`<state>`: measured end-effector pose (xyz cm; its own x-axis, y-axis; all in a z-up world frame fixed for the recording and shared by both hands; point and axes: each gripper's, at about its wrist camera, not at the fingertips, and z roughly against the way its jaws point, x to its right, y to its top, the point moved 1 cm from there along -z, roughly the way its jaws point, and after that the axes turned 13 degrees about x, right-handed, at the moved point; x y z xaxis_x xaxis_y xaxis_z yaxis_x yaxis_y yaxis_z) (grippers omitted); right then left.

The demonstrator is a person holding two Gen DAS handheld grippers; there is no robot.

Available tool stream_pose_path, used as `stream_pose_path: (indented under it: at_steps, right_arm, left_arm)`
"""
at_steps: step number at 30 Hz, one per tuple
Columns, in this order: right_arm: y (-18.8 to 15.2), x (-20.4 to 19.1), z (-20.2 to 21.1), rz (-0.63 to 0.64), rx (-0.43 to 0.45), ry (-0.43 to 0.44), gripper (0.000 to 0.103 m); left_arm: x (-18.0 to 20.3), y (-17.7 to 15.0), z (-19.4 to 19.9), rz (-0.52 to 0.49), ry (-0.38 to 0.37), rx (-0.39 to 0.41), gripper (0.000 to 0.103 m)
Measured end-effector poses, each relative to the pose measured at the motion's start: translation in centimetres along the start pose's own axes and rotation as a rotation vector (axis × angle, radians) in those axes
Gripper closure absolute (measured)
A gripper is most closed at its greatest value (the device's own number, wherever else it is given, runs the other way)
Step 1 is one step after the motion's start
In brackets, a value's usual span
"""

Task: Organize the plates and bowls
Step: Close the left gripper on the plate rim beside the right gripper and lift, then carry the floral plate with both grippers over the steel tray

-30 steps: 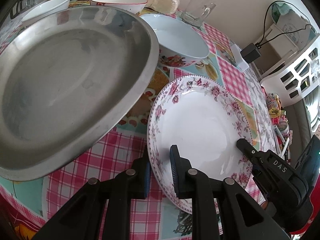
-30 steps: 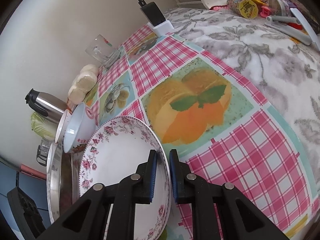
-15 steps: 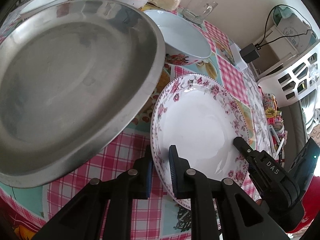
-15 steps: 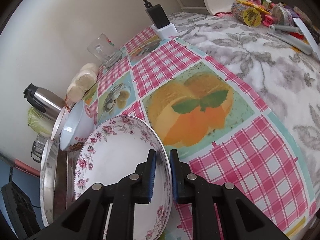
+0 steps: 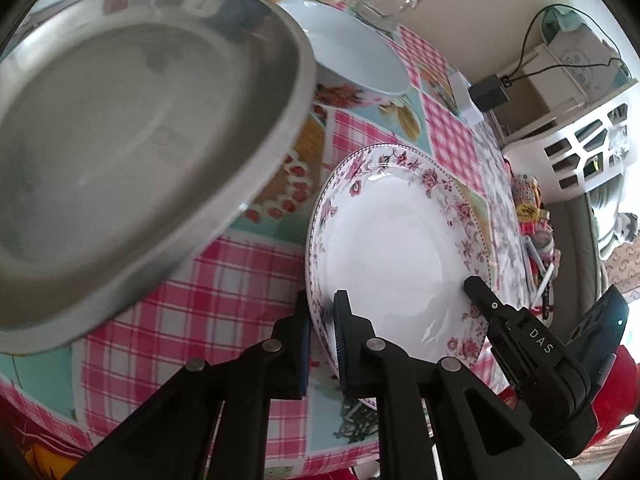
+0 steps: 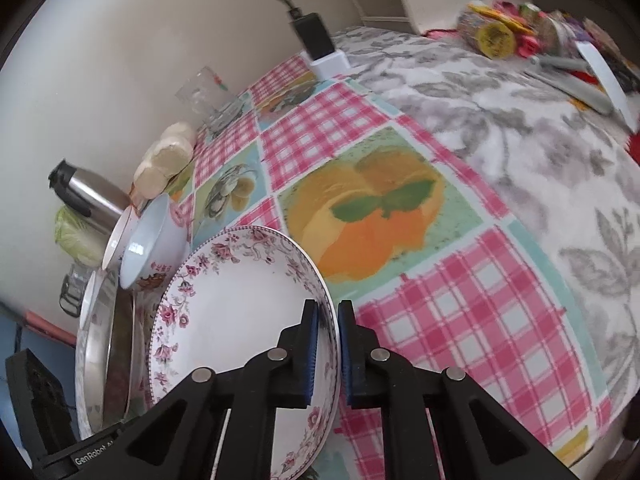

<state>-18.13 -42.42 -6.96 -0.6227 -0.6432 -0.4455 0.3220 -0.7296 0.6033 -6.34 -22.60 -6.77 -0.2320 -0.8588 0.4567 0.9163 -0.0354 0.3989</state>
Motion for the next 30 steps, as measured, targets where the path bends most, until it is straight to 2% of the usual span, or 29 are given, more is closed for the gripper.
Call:
stream_pose_path:
  at_steps: [5,11,19,25,30]
  right_arm:
    - [-0.1,1.5,0.5,-0.057,-0.001,0.013,0.092]
    - [-0.3,1.8,0.1,-0.083,0.001,0.04,0.092]
    - [-0.5,2.5,-0.1,-0.115,0.019,0.085,0.09]
    - [-0.3,1.7,0.1,-0.074,0.017,0.075,0.093]
    - [0.4,1.3,1.0,-0.053,0.041,0.054,0.095]
  left_arm:
    - [-0.1,0.1,-0.3,0.022,-0.022,-0.009,0.092]
    - [-0.4,0.6,-0.4,0.048,-0.03,0.047,0.092]
    - [0.5,1.3,-0.9,-0.032,0.001,0.102,0.089]
    - [1.3,1.4,-0.5,-0.079,0.016,0.102,0.09]
    - [3.2,1.8,0.9,-0.173,0.006,0.158,0.09]
